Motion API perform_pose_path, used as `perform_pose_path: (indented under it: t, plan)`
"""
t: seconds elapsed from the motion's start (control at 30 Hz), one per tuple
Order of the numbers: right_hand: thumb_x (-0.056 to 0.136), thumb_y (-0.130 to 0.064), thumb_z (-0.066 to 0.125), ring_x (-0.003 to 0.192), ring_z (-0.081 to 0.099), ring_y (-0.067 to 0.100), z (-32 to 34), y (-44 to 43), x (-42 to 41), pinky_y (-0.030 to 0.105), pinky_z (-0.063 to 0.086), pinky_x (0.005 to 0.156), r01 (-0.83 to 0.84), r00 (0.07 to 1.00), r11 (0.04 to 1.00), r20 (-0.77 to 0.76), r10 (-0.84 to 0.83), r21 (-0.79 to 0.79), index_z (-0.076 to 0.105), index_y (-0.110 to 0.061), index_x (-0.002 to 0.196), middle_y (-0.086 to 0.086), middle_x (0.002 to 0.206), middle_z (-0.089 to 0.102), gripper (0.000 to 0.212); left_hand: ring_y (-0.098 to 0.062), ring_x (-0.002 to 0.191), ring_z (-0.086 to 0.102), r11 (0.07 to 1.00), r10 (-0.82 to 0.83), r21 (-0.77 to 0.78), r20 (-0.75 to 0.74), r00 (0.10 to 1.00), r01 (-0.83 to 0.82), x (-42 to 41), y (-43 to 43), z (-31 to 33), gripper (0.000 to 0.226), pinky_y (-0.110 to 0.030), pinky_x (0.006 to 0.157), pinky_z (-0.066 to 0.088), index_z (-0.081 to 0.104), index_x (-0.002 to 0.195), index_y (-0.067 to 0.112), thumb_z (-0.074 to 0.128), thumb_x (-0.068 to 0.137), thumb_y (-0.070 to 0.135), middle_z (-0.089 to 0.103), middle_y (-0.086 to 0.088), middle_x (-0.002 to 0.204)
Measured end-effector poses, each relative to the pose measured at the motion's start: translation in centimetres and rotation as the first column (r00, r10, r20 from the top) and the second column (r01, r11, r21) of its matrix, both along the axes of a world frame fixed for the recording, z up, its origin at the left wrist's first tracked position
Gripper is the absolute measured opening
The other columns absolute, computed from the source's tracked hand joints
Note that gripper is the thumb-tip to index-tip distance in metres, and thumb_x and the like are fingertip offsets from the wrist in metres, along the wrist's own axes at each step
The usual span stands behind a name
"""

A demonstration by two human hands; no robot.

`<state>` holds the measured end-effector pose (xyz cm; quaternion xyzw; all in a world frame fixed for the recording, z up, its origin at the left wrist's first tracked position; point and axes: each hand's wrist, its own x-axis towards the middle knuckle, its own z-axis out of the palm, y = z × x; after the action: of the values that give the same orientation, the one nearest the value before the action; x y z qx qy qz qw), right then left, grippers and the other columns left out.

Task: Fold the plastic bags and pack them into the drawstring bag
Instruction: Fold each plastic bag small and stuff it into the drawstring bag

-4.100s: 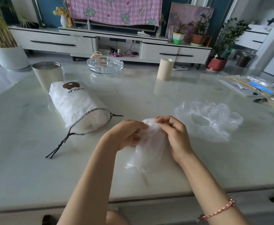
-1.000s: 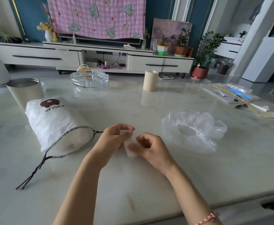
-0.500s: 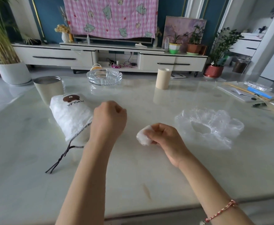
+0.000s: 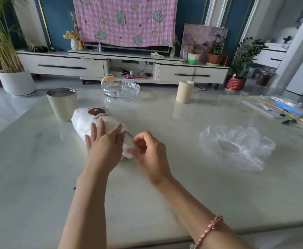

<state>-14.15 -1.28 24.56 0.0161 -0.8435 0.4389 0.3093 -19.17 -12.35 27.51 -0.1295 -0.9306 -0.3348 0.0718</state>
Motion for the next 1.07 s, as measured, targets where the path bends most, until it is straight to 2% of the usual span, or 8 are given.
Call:
perform_pose_path:
  t: [0.1, 0.23, 0.4, 0.6, 0.7, 0.83, 1.0, 1.07]
  plan:
    - [0.073, -0.014, 0.073, 0.077, 0.046, 0.015, 0.0, 0.4, -1.4, 0.027, 0.038, 0.069, 0.298, 0.932, 0.931, -0.273, -0.236, 0.210, 0.061, -0.013, 0.073, 0.000, 0.076, 0.058, 0.012, -0.022, 0.145, -0.004, 0.996, -0.065, 0.058, -0.033, 0.997, 0.067, -0.1, 0.7, 0.0, 0.038, -0.036, 0.114, -0.003, 0.044, 0.137, 0.031, 0.033, 0.101, 0.029, 0.012, -0.001, 0.158]
    - [0.079, -0.029, 0.067, 0.089, 0.046, 0.015, 0.4, 2.3, -3.1, 0.025, 0.036, 0.077, 0.330, 0.892, 0.924, -0.384, -0.239, 0.192, 0.058, -0.012, 0.074, 0.010, 0.095, 0.056, 0.020, -0.025, 0.145, 0.007, 0.953, -0.141, 0.260, -0.075, 0.987, 0.156, 1.3, 2.1, 0.7, 0.037, -0.030, 0.114, 0.001, 0.047, 0.136, 0.016, 0.038, 0.100, 0.016, 0.027, -0.006, 0.152]
    - [0.080, -0.031, 0.065, 0.069, 0.047, 0.019, 0.5, 4.9, -3.2, 0.031, 0.030, 0.060, 0.294, 0.943, 0.951, 0.130, -0.305, 0.095, 0.041, -0.018, 0.086, -0.010, 0.071, 0.049, 0.028, -0.014, 0.145, 0.005, 0.923, -0.146, 0.342, -0.108, 0.983, 0.174, 1.9, 3.1, -1.0, 0.037, -0.022, 0.112, -0.003, 0.045, 0.137, 0.021, 0.038, 0.100, 0.018, 0.020, 0.022, 0.135]
    - [0.083, -0.019, 0.062, 0.079, 0.052, 0.018, -0.3, 5.8, -4.4, 0.027, 0.036, 0.065, 0.421, 0.860, 0.886, 0.397, -0.320, -0.196, 0.049, -0.015, 0.073, 0.005, 0.081, 0.058, 0.016, -0.008, 0.135, -0.030, 0.974, -0.219, -0.112, -0.212, 0.953, 0.199, 3.4, 5.8, -3.1, 0.066, -0.036, 0.106, -0.025, 0.027, 0.146, 0.027, -0.005, 0.091, 0.042, 0.014, 0.013, 0.156]
    - [0.084, -0.018, 0.061, 0.080, 0.054, 0.018, -0.3, 6.1, -4.5, 0.029, 0.040, 0.068, 0.327, 0.893, 0.897, 0.406, -0.192, -0.297, 0.049, -0.016, 0.067, 0.008, 0.081, 0.061, 0.022, -0.012, 0.130, -0.037, 0.963, -0.204, -0.220, -0.200, 0.958, 0.159, 2.9, 6.0, -4.0, 0.058, -0.047, 0.107, -0.021, 0.007, 0.150, 0.026, 0.003, 0.092, 0.030, -0.004, 0.010, 0.158]
    - [0.084, -0.007, 0.063, 0.067, 0.052, 0.006, 0.3, 6.3, -2.2, 0.014, 0.040, 0.059, 0.085, 0.947, 0.898, 0.314, 0.061, -0.431, 0.058, -0.020, 0.078, -0.005, 0.075, 0.060, 0.015, -0.015, 0.145, -0.005, 0.996, -0.076, 0.023, -0.224, 0.972, 0.083, 2.5, 5.5, -3.0, 0.042, -0.044, 0.115, -0.004, 0.037, 0.142, 0.019, 0.029, 0.101, 0.016, 0.022, 0.009, 0.155]
    - [0.075, -0.009, 0.075, 0.072, 0.054, 0.012, -0.7, 6.9, -1.0, 0.031, 0.046, 0.074, 0.104, 0.975, 0.958, 0.216, -0.046, -0.268, 0.046, -0.026, 0.083, -0.008, 0.082, 0.057, 0.034, -0.014, 0.143, 0.018, 0.959, -0.014, 0.271, -0.228, 0.974, 0.078, 3.7, 6.1, -2.3, 0.036, -0.035, 0.115, 0.003, 0.052, 0.132, 0.012, 0.036, 0.100, 0.015, 0.048, 0.000, 0.141]
    - [0.076, -0.014, 0.074, 0.070, 0.054, 0.010, -0.5, 6.8, -0.6, 0.021, 0.045, 0.069, 0.146, 0.974, 0.956, 0.206, -0.095, -0.254, 0.046, -0.021, 0.089, -0.009, 0.079, 0.056, 0.033, -0.015, 0.142, 0.022, 0.950, -0.048, 0.286, -0.262, 0.964, 0.125, 4.3, 6.3, -2.5, 0.035, -0.035, 0.114, 0.003, 0.054, 0.131, 0.013, 0.037, 0.100, 0.015, 0.053, -0.002, 0.136]
